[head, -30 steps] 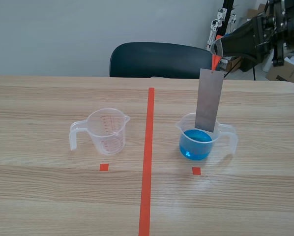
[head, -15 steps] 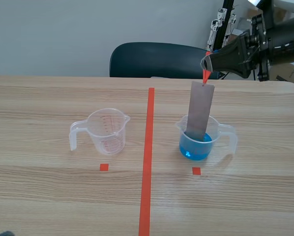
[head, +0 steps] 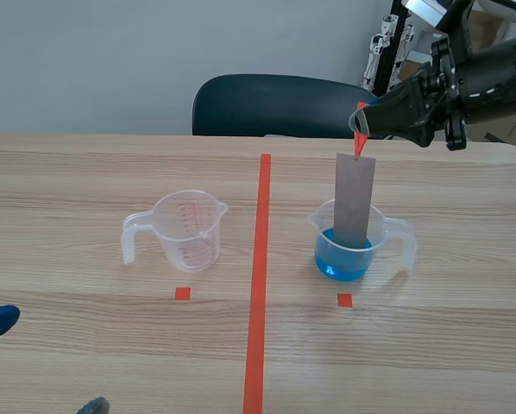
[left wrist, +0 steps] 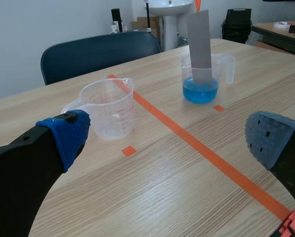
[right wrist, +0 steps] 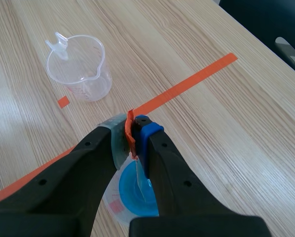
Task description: Do the redox reaction experiment. lower the plate into the blue solution
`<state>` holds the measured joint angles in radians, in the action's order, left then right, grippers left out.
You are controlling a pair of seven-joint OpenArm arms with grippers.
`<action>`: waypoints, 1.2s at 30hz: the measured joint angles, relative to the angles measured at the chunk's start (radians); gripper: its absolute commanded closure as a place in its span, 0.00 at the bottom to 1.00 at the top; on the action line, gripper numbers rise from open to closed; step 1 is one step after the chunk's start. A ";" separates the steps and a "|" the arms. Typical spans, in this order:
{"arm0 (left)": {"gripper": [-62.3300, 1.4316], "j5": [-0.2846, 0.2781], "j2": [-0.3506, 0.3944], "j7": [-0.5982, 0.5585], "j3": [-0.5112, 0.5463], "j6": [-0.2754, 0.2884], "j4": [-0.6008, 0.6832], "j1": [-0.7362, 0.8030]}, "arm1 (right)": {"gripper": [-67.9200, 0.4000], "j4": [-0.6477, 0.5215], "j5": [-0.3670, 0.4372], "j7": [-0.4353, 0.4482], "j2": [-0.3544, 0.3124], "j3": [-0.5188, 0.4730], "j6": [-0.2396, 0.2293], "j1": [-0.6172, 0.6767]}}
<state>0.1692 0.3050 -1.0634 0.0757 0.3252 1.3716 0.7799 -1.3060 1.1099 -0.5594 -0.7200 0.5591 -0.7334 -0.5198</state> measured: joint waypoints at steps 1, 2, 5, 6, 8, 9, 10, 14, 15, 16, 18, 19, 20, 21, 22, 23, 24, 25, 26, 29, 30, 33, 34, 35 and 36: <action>0.00 0.002 0.000 -0.001 0.000 0.000 -0.020 -0.008 | 0.99 0.000 -0.002 0.001 0.000 0.000 0.000 0.000; 0.00 0.006 0.000 -0.001 0.000 0.000 -0.040 -0.013 | 0.99 0.000 -0.009 0.006 0.000 0.000 0.000 0.001; 0.00 0.024 -0.004 -0.033 0.000 0.000 -0.095 -0.016 | 0.99 0.000 -0.050 0.024 0.008 0.000 0.000 0.011; 0.00 0.036 -0.009 -0.050 0.000 0.000 -0.111 -0.016 | 0.99 0.000 -0.054 0.024 0.014 0.000 0.000 0.015; 0.00 0.067 -0.016 -0.074 -0.010 0.000 -0.137 -0.021 | 0.99 0.001 -0.057 0.031 0.024 0.000 0.000 0.026; 0.00 0.076 -0.020 -0.088 -0.019 0.000 -0.151 -0.029 | 0.99 0.001 -0.061 0.034 0.029 0.000 0.000 0.029; 0.00 0.079 -0.022 -0.097 -0.032 0.000 -0.164 -0.039 | 0.99 0.001 -0.065 0.034 0.032 0.000 0.000 0.032; 0.00 0.092 -0.023 -0.093 -0.089 0.000 -0.206 -0.088 | 0.99 0.001 -0.066 0.035 0.033 0.000 0.000 0.033; 0.00 0.092 -0.023 -0.093 -0.100 0.000 -0.213 -0.098 | 0.99 0.001 -0.066 0.035 0.033 0.000 0.000 0.033; 0.00 0.092 -0.024 -0.093 -0.107 0.000 -0.218 -0.105 | 0.99 0.001 -0.066 0.035 0.033 0.000 0.000 0.033; 0.00 0.091 -0.029 -0.094 -0.108 -0.004 -0.220 -0.111 | 0.99 0.001 -0.066 0.035 0.033 0.000 0.000 0.033; 0.00 0.091 -0.031 -0.095 -0.108 -0.007 -0.220 -0.113 | 0.99 0.001 -0.067 0.035 0.033 0.000 0.000 0.033; 0.00 0.092 -0.033 -0.100 -0.108 -0.013 -0.220 -0.113 | 0.99 0.001 -0.071 0.035 0.033 0.000 0.000 0.033; 0.00 0.091 -0.034 -0.101 -0.108 -0.019 -0.220 -0.112 | 0.99 0.001 -0.075 0.035 0.033 0.000 0.000 0.033; 0.00 0.092 -0.034 -0.100 -0.108 -0.019 -0.220 -0.112 | 0.99 0.001 -0.075 0.035 0.033 0.000 0.000 0.033; 0.00 0.092 -0.034 -0.101 -0.108 -0.020 -0.220 -0.112 | 0.99 0.001 -0.079 0.035 0.033 0.000 0.000 0.033; 0.00 0.092 -0.034 -0.101 -0.108 -0.027 -0.220 -0.112 | 0.99 0.001 -0.086 0.035 0.033 0.000 0.000 0.033; 0.00 0.092 -0.034 -0.101 -0.108 -0.027 -0.220 -0.112 | 0.99 0.001 -0.090 0.035 0.033 0.000 0.000 0.033; 0.00 0.092 -0.034 -0.101 -0.106 -0.027 -0.220 -0.112 | 0.99 0.001 -0.090 0.035 0.033 0.000 0.000 0.033; 0.00 0.092 -0.034 -0.116 -0.106 -0.061 -0.220 -0.109 | 0.99 0.002 -0.101 0.045 0.033 0.000 0.000 0.034; 0.00 0.092 -0.034 -0.116 -0.106 -0.065 -0.220 -0.109 | 0.99 0.002 -0.101 0.047 0.033 0.000 0.000 0.034; 0.00 0.093 -0.034 -0.116 -0.106 -0.079 -0.220 -0.109 | 0.99 0.002 -0.134 0.066 0.033 0.000 0.000 0.042; 0.00 0.093 -0.034 -0.116 -0.106 -0.079 -0.220 -0.109 | 0.99 0.002 -0.141 0.067 0.033 0.000 0.000 0.045; 0.00 0.095 -0.034 -0.117 -0.106 -0.079 -0.220 -0.109 | 0.99 0.002 -0.151 0.075 0.033 0.000 0.000 0.048; 0.00 0.096 -0.034 -0.123 -0.106 -0.079 -0.220 -0.109 | 0.99 0.002 -0.159 0.088 0.033 0.000 0.000 0.053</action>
<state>0.2653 0.2714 -1.1862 -0.0303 0.2459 1.1519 0.6704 -1.3041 0.9512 -0.4717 -0.6868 0.5587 -0.7338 -0.4671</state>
